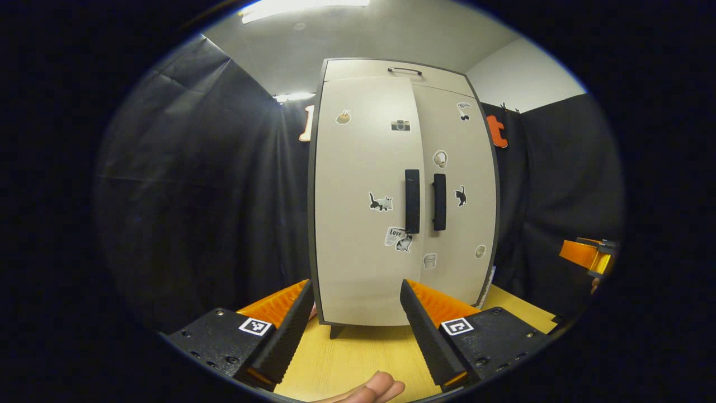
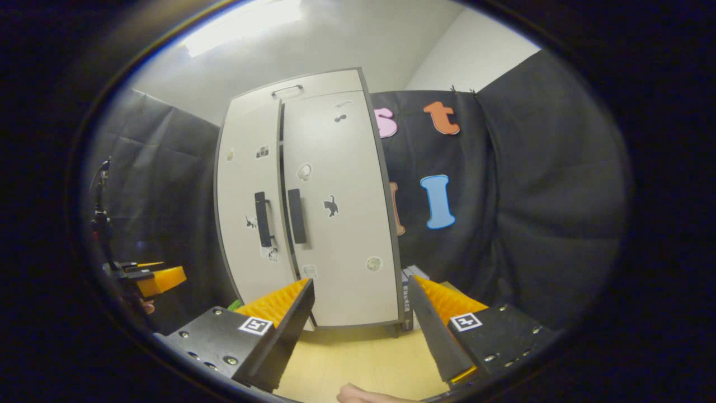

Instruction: Grab one shoe with the right hand and put it into the shoe cabinet, grab the other shoe with the left hand and put it into the shoe cabinet; then close the right door with the right hand and the left door with the left hand.

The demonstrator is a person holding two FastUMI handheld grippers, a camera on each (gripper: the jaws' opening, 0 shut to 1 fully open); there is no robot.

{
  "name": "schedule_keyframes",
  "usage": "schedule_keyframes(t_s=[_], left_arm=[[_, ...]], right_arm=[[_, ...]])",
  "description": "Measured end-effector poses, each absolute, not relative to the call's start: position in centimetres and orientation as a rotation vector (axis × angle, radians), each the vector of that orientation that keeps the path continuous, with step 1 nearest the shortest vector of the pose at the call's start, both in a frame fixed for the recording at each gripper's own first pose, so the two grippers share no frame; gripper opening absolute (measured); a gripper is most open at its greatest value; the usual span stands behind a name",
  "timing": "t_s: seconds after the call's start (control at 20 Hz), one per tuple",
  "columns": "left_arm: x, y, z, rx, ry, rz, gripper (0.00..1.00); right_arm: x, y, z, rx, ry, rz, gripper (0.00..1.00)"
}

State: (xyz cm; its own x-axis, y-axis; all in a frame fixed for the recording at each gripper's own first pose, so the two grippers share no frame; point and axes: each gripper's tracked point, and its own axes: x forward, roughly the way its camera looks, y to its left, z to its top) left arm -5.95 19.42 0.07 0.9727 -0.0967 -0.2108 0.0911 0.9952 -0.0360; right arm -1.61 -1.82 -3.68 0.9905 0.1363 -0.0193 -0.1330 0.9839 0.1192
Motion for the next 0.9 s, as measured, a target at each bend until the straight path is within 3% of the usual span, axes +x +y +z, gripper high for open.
schedule_keyframes(t_s=[0.25,0.3,0.5,0.55,0.9], left_arm=[[-8.1,19.8,-1.1,-0.04,0.203,-0.075,0.92],[-8.6,19.8,-1.5,-0.044,0.199,-0.073,0.95],[-10.1,18.6,-3.8,-0.107,0.23,-0.117,0.96],[-10.1,18.3,-4.4,-0.106,0.246,-0.131,0.95],[-9.0,18.1,-5.0,-0.095,0.261,-0.107,0.96]], right_arm=[[-2.9,-0.5,-3.7,0.007,-0.023,0.119,1.0],[-3.2,-0.3,-4.6,-0.02,-0.025,0.117,0.96],[-4.8,0.8,-9.5,0.014,0.028,0.139,1.0],[-5.2,1.2,-10.2,0.042,0.038,0.158,0.96],[-6.8,1.5,-8.5,0.011,-0.011,0.162,0.99]])
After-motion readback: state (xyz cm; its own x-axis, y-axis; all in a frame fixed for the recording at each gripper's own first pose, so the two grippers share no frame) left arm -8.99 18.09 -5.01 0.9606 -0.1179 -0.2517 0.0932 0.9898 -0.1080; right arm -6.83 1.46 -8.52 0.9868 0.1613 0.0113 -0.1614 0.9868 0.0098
